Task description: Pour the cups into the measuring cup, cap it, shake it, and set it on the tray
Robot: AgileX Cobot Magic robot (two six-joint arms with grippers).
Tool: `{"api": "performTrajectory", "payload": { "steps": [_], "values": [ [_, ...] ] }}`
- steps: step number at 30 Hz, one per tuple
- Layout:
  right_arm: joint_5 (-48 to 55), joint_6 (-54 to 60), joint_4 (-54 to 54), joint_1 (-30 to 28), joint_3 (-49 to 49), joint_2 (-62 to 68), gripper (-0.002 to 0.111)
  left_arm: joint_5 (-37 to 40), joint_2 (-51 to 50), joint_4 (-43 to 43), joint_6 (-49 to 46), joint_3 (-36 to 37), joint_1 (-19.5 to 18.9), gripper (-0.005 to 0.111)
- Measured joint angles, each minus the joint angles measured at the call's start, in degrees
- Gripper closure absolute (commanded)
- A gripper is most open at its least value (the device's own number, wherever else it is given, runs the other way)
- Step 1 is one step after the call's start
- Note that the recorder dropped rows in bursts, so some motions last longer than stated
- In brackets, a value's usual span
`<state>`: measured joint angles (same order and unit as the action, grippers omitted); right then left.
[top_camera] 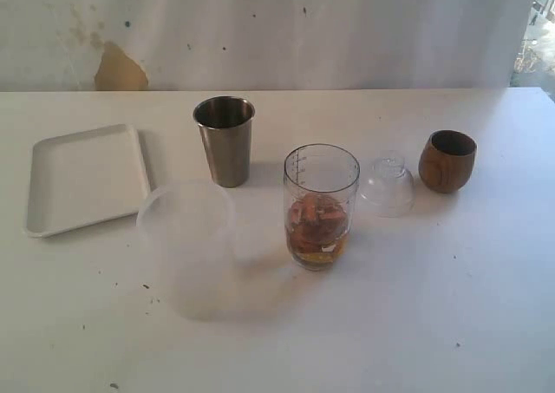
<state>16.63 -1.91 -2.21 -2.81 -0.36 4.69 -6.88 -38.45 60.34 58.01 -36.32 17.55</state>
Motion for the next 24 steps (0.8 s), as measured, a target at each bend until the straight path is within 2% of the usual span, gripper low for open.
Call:
{"api": "performTrajectory", "payload": {
  "steps": [14,17,24],
  "values": [
    [0.00,0.00,0.00,0.00,0.00,0.00,0.108,-0.46,0.21,-0.81,0.00,0.03,0.00,0.107],
    [0.00,0.00,0.00,0.00,0.00,0.00,0.108,-0.35,0.57,-9.51,0.00,0.03,0.00,0.107],
    [0.00,0.00,0.00,0.00,0.00,0.00,0.108,0.48,3.06,-45.03,0.00,0.03,0.00,0.107]
  ]
}}
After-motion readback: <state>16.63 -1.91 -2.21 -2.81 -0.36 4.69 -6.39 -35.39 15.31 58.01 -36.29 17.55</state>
